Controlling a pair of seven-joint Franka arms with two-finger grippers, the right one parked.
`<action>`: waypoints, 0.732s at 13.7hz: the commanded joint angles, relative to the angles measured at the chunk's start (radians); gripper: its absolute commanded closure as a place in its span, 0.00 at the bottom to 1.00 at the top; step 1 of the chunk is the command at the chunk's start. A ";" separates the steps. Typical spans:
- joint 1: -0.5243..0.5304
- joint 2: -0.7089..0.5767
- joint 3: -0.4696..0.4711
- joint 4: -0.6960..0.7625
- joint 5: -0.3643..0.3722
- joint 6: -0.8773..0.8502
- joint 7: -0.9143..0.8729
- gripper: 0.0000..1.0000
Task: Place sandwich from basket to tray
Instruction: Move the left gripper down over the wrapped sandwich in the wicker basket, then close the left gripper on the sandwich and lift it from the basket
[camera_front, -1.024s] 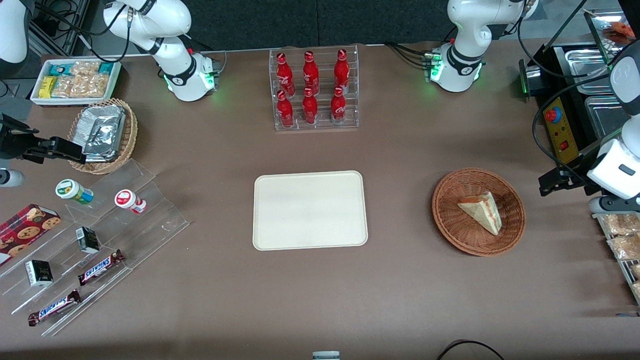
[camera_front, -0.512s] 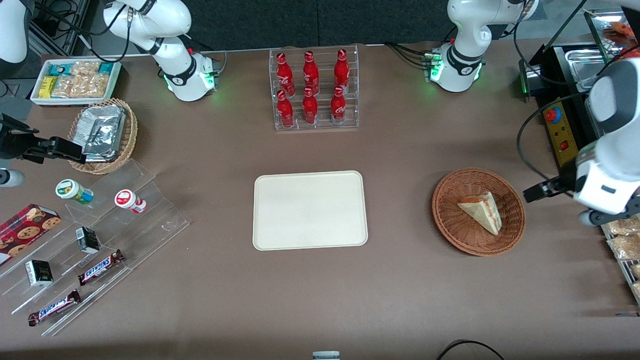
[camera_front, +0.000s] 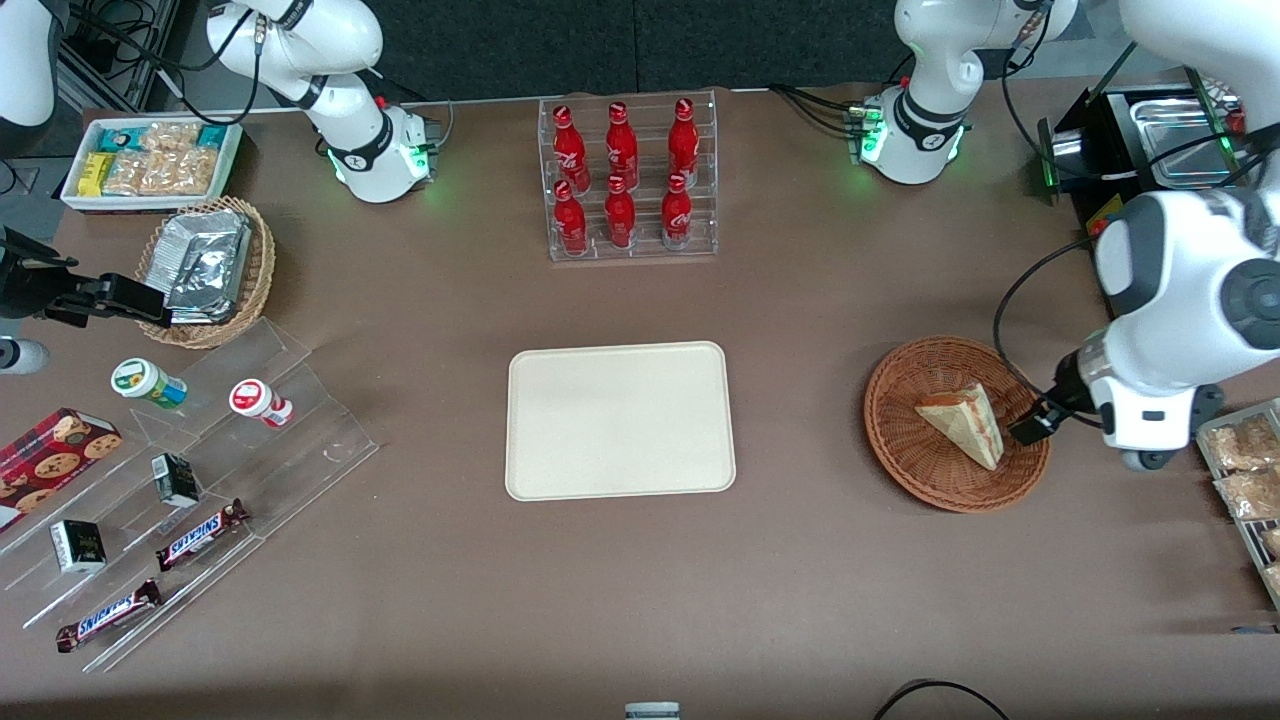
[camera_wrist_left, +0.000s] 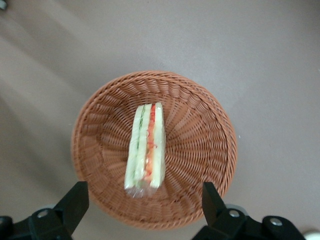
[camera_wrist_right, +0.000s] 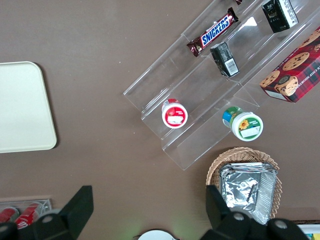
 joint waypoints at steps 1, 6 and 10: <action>0.004 -0.005 0.002 -0.110 -0.020 0.145 -0.042 0.00; -0.006 0.042 0.002 -0.208 -0.032 0.316 -0.146 0.00; -0.008 0.038 0.001 -0.301 -0.031 0.419 -0.153 0.00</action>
